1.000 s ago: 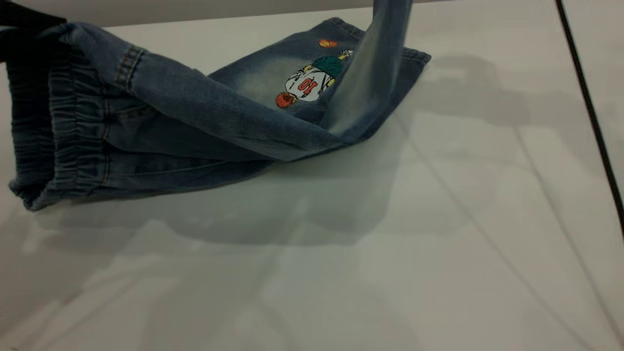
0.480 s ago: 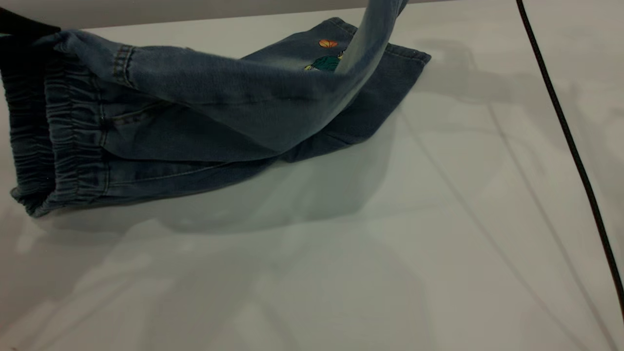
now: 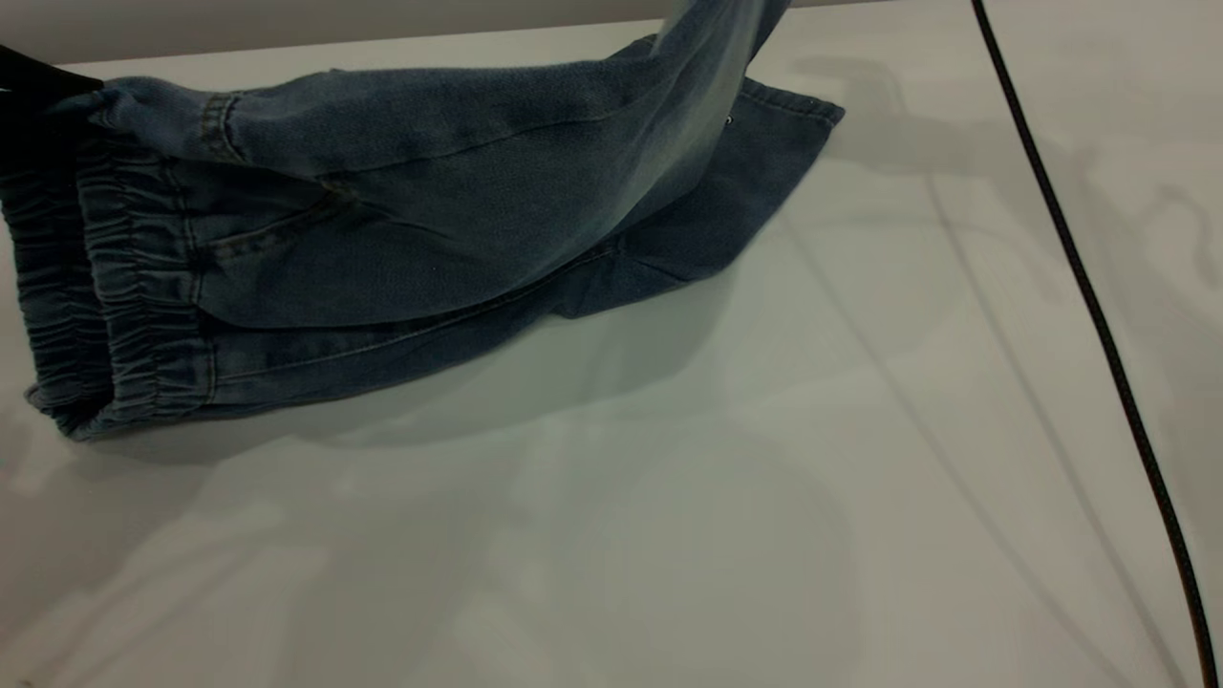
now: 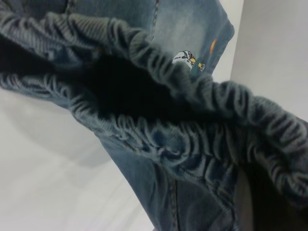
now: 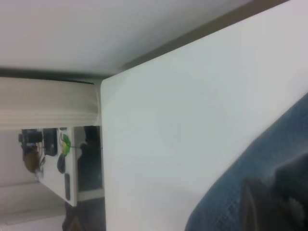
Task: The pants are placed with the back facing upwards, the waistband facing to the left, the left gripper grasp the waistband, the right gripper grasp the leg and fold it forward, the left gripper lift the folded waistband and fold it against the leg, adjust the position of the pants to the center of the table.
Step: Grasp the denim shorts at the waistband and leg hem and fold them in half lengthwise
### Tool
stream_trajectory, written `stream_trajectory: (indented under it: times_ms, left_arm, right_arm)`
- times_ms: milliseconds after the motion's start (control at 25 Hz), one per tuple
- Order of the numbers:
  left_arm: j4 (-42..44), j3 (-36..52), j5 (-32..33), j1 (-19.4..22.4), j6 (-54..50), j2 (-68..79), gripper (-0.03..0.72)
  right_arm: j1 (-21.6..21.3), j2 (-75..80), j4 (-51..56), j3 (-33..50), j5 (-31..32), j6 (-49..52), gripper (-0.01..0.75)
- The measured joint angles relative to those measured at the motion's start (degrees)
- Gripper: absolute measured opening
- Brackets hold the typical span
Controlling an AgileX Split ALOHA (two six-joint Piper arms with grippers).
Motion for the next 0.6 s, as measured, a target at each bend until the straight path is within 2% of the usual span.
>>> stream_trajectory:
  times_ms: [600]
  left_arm:
    - [0.0,-0.07,-7.46,0.0,2.01,0.0,0.089]
  right_arm:
    - [1.08,7.38,-3.56,-5.07,-1.7,2.99,0.008]
